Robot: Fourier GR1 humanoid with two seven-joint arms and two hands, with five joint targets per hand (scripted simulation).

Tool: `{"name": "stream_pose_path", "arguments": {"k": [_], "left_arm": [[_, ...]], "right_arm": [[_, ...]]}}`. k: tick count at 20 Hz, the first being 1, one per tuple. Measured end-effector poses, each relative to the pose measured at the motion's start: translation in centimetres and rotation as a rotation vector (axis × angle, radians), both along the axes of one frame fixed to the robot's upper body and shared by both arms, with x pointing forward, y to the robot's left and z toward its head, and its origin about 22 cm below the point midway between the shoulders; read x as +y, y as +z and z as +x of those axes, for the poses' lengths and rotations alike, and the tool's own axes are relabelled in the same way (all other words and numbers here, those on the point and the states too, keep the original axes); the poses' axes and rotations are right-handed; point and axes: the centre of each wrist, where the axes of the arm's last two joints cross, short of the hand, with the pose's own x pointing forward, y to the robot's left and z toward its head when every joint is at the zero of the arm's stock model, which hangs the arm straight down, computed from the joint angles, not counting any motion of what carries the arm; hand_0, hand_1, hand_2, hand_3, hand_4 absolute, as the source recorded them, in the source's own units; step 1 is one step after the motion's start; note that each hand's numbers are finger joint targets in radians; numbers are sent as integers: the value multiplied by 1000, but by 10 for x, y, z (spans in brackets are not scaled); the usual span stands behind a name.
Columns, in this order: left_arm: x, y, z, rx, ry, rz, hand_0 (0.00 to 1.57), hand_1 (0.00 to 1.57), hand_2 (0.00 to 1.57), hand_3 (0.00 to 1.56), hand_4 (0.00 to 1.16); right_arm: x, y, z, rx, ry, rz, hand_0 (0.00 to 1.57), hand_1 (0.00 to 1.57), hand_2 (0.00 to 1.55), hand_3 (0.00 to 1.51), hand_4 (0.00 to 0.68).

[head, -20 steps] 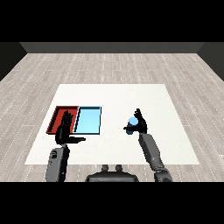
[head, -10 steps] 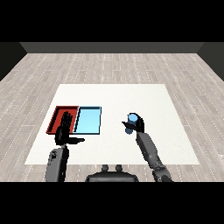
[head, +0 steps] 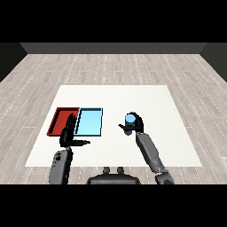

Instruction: Pick the blue can and put it in the blue box

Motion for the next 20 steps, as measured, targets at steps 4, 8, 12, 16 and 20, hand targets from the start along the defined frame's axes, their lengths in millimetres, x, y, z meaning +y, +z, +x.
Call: {"name": "stream_pose_path", "arguments": {"k": [4, 8, 12, 16, 20], "left_arm": [[-4, 2, 2, 3, -17, 18, 0, 0, 0, 0, 0], [-17, 3, 7, 26, -64, -23, 0, 0, 0, 0, 0], [-26, 4, 8, 60, -99, -49, 0, 0, 0, 0, 0], [-32, -2, 6, 78, -121, -69, 0, 0, 0, 0, 0], [-52, 11, 15, 106, -169, -105, 0, 0, 0, 0, 0]], "right_arm": [[19, 29, 7, -87, 48, -8, 1422, 1422, 1462, 1443, 634], [31, 50, 8, -152, 81, -21, 1465, 1465, 1453, 1429, 635], [36, 64, 10, -190, 111, -22, 1500, 1500, 1467, 1442, 636], [30, 70, 4, -201, 124, -17, 1500, 1500, 1467, 1442, 636], [22, 73, -3, -199, 133, -15, 1486, 1486, 1464, 1443, 633]]}}
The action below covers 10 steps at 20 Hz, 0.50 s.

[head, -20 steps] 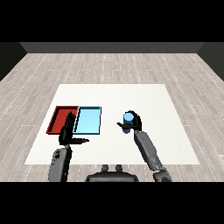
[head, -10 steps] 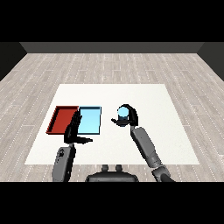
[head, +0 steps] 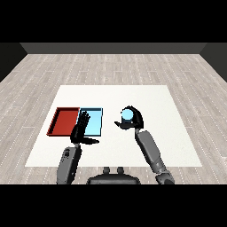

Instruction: Pick the blue can and put it in the blue box

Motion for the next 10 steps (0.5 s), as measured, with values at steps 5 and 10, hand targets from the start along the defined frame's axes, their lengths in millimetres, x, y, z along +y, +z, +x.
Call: {"name": "stream_pose_path", "arguments": {"k": [5, 10], "left_arm": [[-20, 4, 7, 46, -54, -12, 0, 0, 0, 0, 0], [-38, 0, 14, 82, -68, 9, 0, 0, 0, 0, 0]], "right_arm": [[0, -2, 5, -5, 13, 4, 1436, 1436, 1460, 1431, 615], [8, 7, 6, -19, 26, -5, 1449, 1449, 1462, 1430, 621]]}}
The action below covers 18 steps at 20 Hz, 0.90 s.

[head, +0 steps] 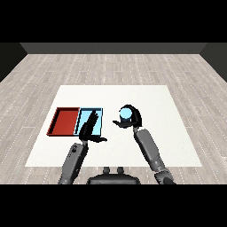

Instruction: Pick the blue can and put it in the blue box

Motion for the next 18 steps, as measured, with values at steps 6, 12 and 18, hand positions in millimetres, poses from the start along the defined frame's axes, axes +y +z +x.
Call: {"name": "stream_pose_path", "arguments": {"k": [6, 12, 18], "left_arm": [[-24, -5, 3, 13, -5, 51, 0, 0, 0, 0, 0], [-43, -19, 15, 19, -17, 79, 0, 0, 0, 0, 0], [-57, -23, 19, 38, -33, 76, 0, 0, 0, 0, 0]], "right_arm": [[6, 2, -9, -17, 34, -5, 1436, 1436, 1454, 1427, 614], [16, 9, -14, -28, 73, -16, 1427, 1427, 1459, 1428, 614], [27, 13, -14, -36, 81, -24, 1436, 1436, 1463, 1422, 614]]}}
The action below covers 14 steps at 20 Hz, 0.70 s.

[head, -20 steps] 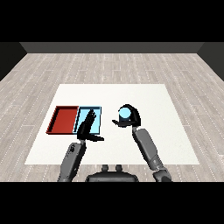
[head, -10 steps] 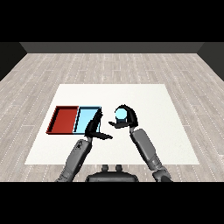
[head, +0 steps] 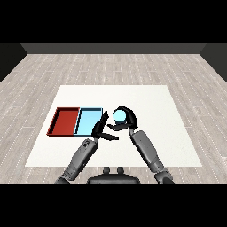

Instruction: Pick the blue can and put it in the blue box

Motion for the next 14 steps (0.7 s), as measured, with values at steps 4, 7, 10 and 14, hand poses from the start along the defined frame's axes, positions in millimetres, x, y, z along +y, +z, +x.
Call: {"name": "stream_pose_path", "arguments": {"k": [4, 7, 10, 14], "left_arm": [[-3, -3, 3, 11, -1, -3, 0, 0, 0, 0, 0], [-4, -1, 0, 9, -9, -2, 0, 0, 0, 0, 0], [-5, -2, 3, 3, -14, -5, 0, 0, 0, 0, 0], [-9, -4, 6, 2, -27, -2, 0, 0, 0, 0, 0]], "right_arm": [[8, -3, -7, -5, 18, -9, 1430, 1430, 1459, 1415, 614], [2, -4, -2, -16, 29, -10, 1432, 1432, 1458, 1419, 624], [8, -4, -3, -18, 41, -13, 1429, 1429, 1467, 1424, 616], [15, -7, -6, -17, 56, -8, 1482, 1482, 1467, 1418, 607]]}}
